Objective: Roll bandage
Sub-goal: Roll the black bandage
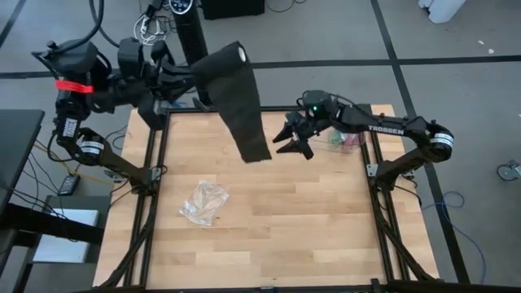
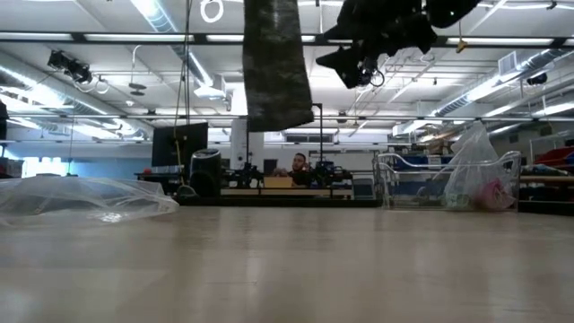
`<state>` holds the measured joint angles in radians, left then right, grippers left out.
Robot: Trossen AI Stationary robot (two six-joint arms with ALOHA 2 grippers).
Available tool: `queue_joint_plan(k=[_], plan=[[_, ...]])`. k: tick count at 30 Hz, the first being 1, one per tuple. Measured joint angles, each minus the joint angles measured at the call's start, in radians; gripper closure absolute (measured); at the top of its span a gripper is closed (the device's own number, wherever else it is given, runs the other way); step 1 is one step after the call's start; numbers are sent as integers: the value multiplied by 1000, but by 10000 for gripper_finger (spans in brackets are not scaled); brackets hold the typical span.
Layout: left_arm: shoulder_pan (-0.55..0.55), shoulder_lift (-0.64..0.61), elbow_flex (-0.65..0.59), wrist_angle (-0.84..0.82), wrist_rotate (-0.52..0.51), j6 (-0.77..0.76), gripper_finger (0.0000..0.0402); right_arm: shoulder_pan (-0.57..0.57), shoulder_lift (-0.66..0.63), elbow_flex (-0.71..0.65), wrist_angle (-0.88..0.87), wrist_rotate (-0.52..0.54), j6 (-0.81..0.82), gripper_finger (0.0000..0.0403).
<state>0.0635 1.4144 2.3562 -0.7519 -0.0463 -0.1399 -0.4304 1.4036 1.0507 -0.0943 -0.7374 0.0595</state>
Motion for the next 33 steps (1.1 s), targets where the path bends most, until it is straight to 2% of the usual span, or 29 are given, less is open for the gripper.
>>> queue_joint_plan(k=[5, 10, 14, 19, 24, 30, 33], plan=[[0, 0, 0, 0, 0, -5, 389, -2, 1, -112, 192, -7, 109, 154], [0, 0, 0, 0, -1, -7, 389, 25, 21, -173, 240, 18, 130, 155], [0, 0, 0, 9, -1, -7, 389, 32, 116, -180, 272, 25, 140, 159], [0, 0, 0, 20, -1, -19, 389, 61, 222, -180, 459, -29, 276, 172], [0, 0, 0, 27, -1, -22, 389, 118, 247, -179, 588, -29, 329, 238], [0, -10, 0, 27, -16, 5, 389, 168, 247, -179, 592, -13, 379, 372], [0, -16, 0, 24, -47, 40, 389, 213, 238, -179, 589, -14, 432, 393]])
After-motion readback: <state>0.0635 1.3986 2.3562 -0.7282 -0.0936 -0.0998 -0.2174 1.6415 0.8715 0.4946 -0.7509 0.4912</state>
